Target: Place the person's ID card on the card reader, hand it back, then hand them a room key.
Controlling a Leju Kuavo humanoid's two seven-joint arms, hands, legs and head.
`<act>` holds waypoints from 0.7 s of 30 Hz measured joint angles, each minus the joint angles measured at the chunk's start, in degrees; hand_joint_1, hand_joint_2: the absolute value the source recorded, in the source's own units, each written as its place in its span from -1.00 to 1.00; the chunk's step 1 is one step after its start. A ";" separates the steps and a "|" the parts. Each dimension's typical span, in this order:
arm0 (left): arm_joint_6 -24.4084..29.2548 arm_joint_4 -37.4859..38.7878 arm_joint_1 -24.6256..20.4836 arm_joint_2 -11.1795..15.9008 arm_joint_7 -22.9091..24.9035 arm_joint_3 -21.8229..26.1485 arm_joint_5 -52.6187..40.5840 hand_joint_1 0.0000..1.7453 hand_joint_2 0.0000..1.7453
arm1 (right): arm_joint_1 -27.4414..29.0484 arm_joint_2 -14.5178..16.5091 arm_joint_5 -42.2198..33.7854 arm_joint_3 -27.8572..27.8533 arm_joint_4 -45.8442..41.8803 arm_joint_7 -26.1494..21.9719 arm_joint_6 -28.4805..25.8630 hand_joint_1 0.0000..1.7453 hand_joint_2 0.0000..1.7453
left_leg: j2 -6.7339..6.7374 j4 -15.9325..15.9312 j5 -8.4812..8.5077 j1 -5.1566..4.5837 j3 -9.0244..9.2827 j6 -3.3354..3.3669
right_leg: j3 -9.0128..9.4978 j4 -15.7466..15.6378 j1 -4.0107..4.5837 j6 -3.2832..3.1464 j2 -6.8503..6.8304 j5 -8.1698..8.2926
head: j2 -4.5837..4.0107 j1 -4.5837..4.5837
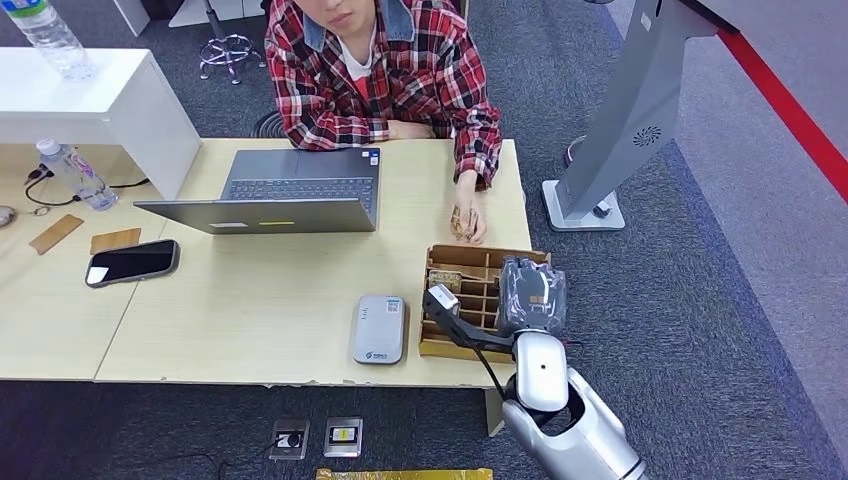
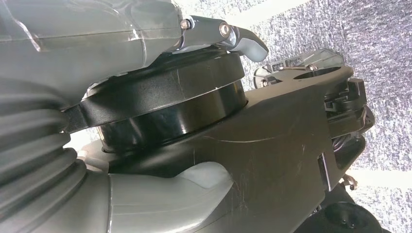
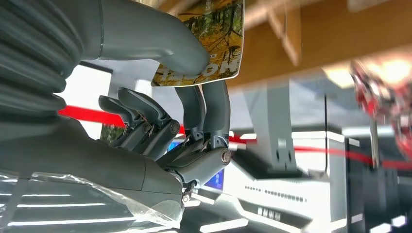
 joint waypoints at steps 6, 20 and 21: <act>-0.09 0.00 0.00 0.01 0.00 0.00 0.00 -1.00 1.00 | -1.39 -0.55 3.71 0.09 -7.10 0.46 0.39 1.00 1.00 | 0.00 0.00 0.00 0.00 -0.01 0.00 | -0.01 0.00 0.00 0.00 0.00 0.00 | 0.00 0.01; -0.27 0.01 -0.02 0.02 -0.07 0.00 0.00 -1.00 1.00 | -8.12 -1.60 2.77 1.91 -18.43 0.56 2.91 1.00 1.00 | 0.00 0.00 0.00 0.00 -0.04 0.00 | 0.00 0.00 0.00 0.00 -0.02 0.00 | 0.00 0.01; -0.30 0.00 -0.03 0.02 -0.07 0.00 0.00 -1.00 1.00 | -8.65 -1.60 1.96 2.08 -18.05 0.50 2.76 1.00 1.00 | -0.01 0.00 0.00 0.00 -0.05 0.00 | 0.00 0.00 0.00 0.00 -0.02 0.00 | 0.00 0.01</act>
